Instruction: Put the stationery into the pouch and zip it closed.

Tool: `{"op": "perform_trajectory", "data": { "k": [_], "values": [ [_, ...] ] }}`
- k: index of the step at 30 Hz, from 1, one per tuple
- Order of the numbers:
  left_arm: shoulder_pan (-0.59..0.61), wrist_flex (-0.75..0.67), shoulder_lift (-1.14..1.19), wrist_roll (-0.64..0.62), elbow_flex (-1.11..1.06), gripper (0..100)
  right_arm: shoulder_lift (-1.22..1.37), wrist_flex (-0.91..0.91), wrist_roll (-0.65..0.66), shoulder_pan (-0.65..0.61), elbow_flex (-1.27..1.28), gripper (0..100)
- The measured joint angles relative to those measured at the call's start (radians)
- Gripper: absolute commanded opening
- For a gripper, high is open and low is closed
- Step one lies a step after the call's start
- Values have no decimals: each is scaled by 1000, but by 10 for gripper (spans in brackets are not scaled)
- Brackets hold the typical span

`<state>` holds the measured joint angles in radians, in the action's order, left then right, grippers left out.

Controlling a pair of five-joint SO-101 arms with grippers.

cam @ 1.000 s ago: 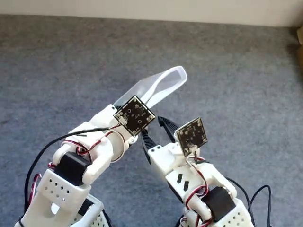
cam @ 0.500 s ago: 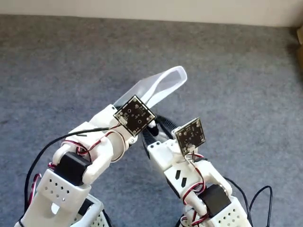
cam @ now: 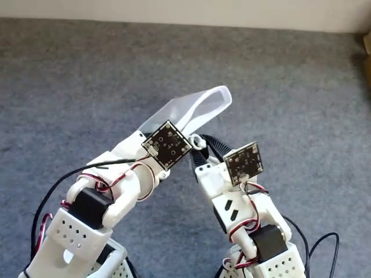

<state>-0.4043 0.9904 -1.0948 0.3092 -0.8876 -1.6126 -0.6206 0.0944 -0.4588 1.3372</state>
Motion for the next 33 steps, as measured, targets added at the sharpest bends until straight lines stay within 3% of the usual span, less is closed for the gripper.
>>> {"op": "perform_trajectory", "data": {
  "k": [15,25,33],
  "values": [
    [2,0,0,0,0,3,3,11,3,75,-84,3],
    [3,-9,-8,2,-23,3,258,11,5,160,-249,3],
    [3,25,-183,2,-87,3,272,11,5,167,-261,3]
  ]
}}
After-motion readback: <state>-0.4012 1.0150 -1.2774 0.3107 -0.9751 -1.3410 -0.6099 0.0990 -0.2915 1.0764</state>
